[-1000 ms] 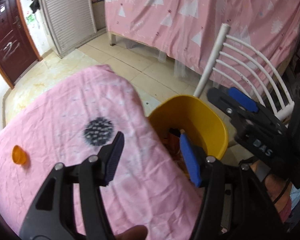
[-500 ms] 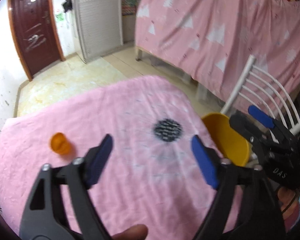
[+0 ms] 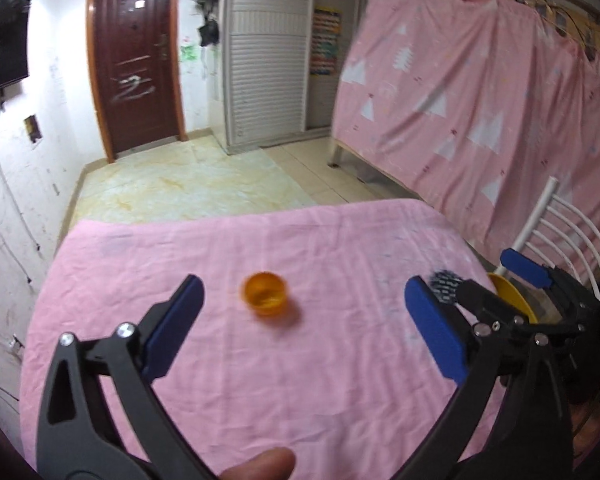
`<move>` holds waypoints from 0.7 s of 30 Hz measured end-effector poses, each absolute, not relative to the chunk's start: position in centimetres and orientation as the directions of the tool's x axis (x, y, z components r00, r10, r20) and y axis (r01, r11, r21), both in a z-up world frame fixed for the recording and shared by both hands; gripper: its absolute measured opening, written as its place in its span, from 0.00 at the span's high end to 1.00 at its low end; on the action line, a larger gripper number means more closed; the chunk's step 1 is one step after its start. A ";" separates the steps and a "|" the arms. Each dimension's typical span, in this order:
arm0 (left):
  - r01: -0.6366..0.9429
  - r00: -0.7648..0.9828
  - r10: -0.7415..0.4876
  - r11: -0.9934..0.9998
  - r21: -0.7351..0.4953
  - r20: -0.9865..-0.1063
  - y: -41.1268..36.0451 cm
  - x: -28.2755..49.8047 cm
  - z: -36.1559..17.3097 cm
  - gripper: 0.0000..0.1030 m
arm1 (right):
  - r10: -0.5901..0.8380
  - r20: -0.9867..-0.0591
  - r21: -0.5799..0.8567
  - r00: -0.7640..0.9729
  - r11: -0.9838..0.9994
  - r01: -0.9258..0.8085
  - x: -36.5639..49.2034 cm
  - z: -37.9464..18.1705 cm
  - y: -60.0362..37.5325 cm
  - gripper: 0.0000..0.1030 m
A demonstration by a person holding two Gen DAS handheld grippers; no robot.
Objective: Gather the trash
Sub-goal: 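Move both open tools back over the bed beside the orange cup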
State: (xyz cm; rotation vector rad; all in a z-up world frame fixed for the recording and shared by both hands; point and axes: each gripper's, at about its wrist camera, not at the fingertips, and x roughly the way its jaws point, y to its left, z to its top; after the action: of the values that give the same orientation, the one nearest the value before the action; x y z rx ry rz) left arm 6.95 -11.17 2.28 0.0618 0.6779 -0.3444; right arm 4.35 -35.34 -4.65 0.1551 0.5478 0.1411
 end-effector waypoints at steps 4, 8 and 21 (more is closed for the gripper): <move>0.286 0.754 -0.259 0.957 -0.053 -0.604 -8.2 7.3 2.3 0.06 | 0.184 -0.488 0.160 0.853 0.980 -0.120 5.2 -4.3 -32.6 0.16; 0.227 0.788 -0.212 0.973 -0.048 -0.578 -5.3 7.6 2.2 0.06 | 0.181 -0.464 0.139 0.867 0.982 -0.130 5.9 -4.1 -30.9 0.16; 0.122 0.856 -0.120 0.992 -0.029 -0.503 0.0 8.0 1.7 0.06 | 0.116 -0.372 0.102 0.921 0.991 -0.084 5.9 -4.7 -30.3 0.09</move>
State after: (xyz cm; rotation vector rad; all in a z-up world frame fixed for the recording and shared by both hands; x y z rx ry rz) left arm 8.01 -0.02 1.71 0.0043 0.5287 -0.1273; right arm 5.90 -30.33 -4.66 0.0843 0.3866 0.1029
